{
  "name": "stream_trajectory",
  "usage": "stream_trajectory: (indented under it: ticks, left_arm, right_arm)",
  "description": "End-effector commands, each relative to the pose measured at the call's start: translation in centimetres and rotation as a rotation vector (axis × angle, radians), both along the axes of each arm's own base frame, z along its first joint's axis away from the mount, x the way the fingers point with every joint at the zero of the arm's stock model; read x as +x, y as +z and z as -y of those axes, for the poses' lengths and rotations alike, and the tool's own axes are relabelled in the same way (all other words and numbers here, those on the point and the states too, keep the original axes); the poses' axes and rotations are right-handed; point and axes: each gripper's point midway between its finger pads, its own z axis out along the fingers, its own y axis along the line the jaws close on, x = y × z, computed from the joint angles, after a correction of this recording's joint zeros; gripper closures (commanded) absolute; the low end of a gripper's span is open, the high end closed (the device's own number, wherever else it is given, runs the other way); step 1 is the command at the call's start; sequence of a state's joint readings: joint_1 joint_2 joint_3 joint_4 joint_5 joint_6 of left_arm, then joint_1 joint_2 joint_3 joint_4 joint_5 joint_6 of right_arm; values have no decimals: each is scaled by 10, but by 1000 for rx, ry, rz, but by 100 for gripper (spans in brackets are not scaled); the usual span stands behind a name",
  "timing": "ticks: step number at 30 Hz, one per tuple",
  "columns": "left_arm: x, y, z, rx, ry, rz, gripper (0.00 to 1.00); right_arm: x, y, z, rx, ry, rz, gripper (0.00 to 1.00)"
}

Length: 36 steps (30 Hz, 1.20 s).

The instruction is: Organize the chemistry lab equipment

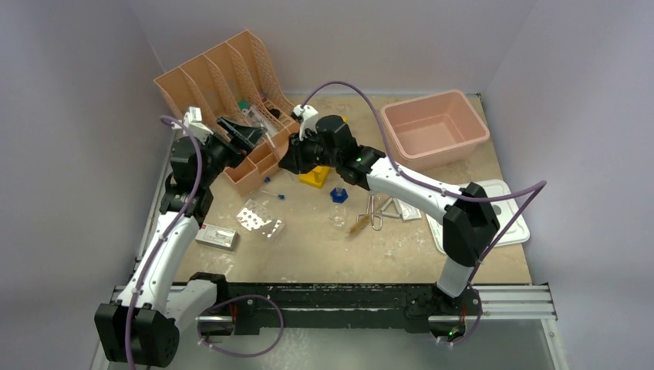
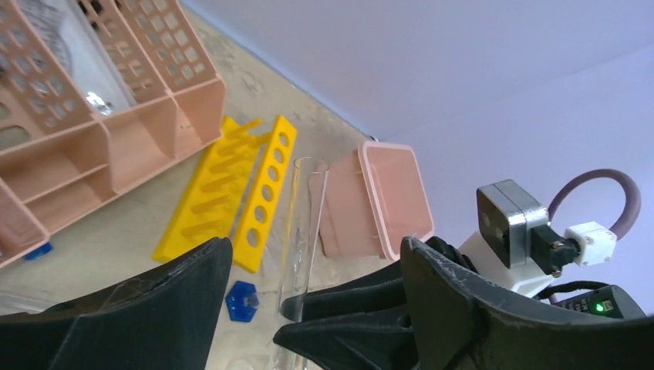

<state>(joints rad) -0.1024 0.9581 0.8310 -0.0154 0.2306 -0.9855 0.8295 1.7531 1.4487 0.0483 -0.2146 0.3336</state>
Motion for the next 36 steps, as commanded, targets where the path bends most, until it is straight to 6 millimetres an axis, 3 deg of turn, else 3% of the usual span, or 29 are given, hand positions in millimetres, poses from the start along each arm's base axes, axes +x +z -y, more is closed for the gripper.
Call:
stream_trajectory:
  ticks: [1, 10, 19, 22, 30, 32, 36]
  left_arm:
    - [2, 9, 28, -78, -162, 62, 25]
    - [6, -8, 49, -86, -256, 32, 57]
    - [-12, -32, 52, -29, -274, -16, 66]
    - [-15, -31, 53, -22, -279, -4, 68]
    - [-13, -14, 58, 23, -325, 67, 91]
    - [-11, -9, 58, 41, -332, 87, 97]
    - [-6, -5, 55, 142, -337, 115, 100]
  right_arm:
    - [-13, 47, -15, 150, 76, 9, 88]
    - [-18, 55, -19, 184, 110, -9, 88]
    - [-5, 63, -11, 223, 63, -32, 88]
    - [-2, 63, -7, 229, 56, -36, 88]
    - [-9, 67, -8, 252, 98, -40, 85]
    - [-11, 69, -6, 253, 101, -37, 81]
    - [-13, 72, 5, 220, 128, -52, 51]
